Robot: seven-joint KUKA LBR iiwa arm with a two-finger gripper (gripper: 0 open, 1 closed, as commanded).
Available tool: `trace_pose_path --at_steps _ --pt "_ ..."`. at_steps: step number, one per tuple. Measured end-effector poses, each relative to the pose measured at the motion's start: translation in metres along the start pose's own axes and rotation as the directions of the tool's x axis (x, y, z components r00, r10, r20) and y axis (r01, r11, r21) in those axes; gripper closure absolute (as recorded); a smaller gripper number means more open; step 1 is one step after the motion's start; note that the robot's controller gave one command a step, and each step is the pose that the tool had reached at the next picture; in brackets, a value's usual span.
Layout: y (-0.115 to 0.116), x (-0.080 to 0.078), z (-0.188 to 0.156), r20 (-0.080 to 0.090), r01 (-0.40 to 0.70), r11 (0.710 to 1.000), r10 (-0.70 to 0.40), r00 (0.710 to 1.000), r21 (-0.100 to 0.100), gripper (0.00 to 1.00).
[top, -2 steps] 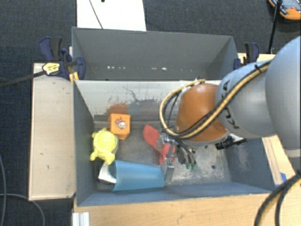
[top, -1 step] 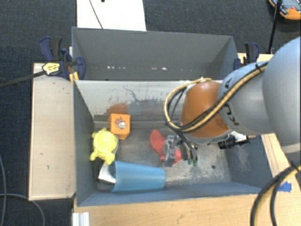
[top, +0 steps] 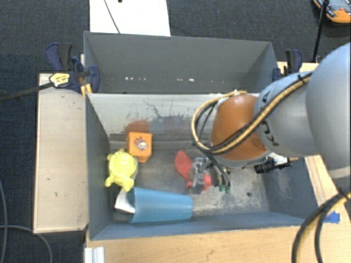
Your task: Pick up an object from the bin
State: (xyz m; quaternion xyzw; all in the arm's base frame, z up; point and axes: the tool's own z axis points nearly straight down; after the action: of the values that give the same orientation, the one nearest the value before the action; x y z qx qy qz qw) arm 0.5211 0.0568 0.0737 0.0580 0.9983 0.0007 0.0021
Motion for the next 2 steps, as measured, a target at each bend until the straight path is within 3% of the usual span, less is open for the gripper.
trace_pose_path --at_steps 1,2 --pt "-0.001 0.002 -0.050 -0.009 0.000 1.000 0.000 1.000 0.002 1.00" --pt "0.002 -0.025 -0.079 0.001 0.015 1.000 -0.015 1.000 0.000 1.00"
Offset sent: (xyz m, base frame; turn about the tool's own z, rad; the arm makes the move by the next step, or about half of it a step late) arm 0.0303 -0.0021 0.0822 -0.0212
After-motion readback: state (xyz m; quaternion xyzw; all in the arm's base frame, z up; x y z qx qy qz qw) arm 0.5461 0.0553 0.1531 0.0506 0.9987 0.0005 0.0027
